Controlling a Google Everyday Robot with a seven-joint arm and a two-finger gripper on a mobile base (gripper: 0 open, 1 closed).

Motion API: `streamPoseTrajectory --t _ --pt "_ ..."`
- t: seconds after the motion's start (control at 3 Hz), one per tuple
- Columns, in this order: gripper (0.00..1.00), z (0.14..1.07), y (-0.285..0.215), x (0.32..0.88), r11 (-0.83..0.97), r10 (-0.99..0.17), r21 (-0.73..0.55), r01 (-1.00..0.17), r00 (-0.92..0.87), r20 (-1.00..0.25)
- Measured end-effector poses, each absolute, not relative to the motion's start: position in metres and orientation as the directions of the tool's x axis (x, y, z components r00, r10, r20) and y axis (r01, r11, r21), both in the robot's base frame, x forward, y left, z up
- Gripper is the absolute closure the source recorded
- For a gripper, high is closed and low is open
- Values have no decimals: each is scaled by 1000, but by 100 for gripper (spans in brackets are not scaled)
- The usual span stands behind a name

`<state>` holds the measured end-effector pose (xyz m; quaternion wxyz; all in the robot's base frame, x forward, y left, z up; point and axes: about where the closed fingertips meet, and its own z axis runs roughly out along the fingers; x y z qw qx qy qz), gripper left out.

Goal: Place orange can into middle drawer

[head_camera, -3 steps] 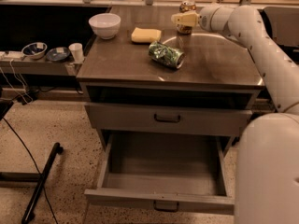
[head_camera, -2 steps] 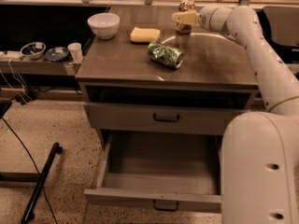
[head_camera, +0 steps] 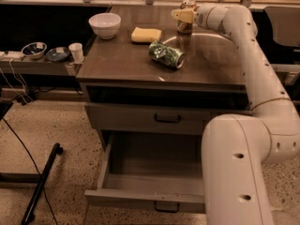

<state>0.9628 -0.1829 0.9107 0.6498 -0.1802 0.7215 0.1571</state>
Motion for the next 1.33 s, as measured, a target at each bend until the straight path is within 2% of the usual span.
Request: streamPoseTrajectory --t 0.67,1.0,1.33 --pt "64 896 -170 970 875 -63 -1 -484 -111 -992" --pt "87 901 -168 955 839 -92 -26 -544 -95 -991" --pt "100 925 -177 922 770 -165 -120 -627 -14 -986"
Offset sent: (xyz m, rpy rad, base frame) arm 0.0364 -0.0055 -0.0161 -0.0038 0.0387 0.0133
